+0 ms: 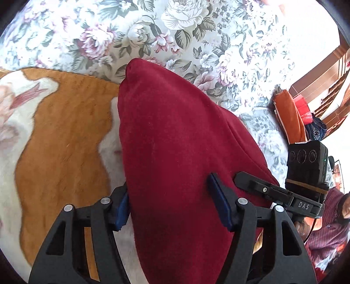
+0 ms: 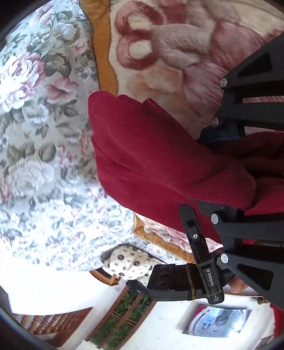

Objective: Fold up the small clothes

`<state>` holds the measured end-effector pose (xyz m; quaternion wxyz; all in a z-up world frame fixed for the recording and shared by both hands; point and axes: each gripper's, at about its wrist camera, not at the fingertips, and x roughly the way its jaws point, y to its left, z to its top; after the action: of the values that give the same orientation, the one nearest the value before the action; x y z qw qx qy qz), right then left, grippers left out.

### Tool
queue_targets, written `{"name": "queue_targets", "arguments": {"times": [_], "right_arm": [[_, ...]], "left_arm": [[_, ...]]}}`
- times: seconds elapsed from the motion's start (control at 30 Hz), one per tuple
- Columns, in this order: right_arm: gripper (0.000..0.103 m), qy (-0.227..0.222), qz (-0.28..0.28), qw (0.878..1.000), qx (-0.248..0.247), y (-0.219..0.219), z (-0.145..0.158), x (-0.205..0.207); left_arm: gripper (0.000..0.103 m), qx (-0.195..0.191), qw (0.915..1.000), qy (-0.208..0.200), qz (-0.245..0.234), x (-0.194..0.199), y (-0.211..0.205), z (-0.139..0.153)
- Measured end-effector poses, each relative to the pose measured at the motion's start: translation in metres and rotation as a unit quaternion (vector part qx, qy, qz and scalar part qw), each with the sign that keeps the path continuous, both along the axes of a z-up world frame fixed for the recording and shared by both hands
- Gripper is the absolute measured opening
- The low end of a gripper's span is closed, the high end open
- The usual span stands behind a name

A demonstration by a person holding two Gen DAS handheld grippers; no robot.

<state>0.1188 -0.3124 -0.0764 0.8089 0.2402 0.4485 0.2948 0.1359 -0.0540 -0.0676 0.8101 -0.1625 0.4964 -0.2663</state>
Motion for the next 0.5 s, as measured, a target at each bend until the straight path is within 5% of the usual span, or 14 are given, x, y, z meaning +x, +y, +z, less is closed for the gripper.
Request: {"name": "queue_targets", "arguments": {"times": [0.2,0.3,0.5], "right_arm": [[0.036,0.025,0.015,0.999,-0.024,0.026,-0.028,-0.033],[0.046,0.052,0.009,0.996,-0.067,0.032,-0.053,-0.041],[0.05,0.027,-0.033,0.992,-0.121,0.015,-0.02,-0.065]], "left_arm": [[0.065,0.044,0.9989,0.012,0.016,-0.039,0.008,-0.027],[0.068,0.079,0.9967,-0.006,0.016,-0.048,0.002,-0.047],[0.071,0.109,0.993,-0.032,0.031,-0.063,0.005,-0.033]]}}
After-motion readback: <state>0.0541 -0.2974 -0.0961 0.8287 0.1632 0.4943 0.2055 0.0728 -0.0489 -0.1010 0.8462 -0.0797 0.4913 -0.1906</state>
